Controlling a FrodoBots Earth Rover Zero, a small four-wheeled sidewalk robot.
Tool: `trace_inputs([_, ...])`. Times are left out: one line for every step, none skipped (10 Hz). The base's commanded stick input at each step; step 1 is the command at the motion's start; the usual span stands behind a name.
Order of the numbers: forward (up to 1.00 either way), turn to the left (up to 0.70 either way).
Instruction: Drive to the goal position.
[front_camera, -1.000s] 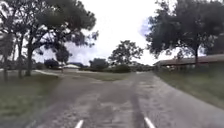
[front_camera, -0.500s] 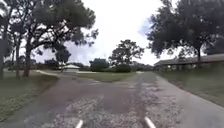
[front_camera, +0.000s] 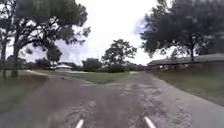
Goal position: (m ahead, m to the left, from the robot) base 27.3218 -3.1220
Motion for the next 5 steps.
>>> trace_inputs([0.70,0.00])
trace_inputs([0.70,0.00])
trace_inputs([0.70,0.00])
trace_inputs([0.70,-0.09])
trace_inputs([0.70,-0.33])
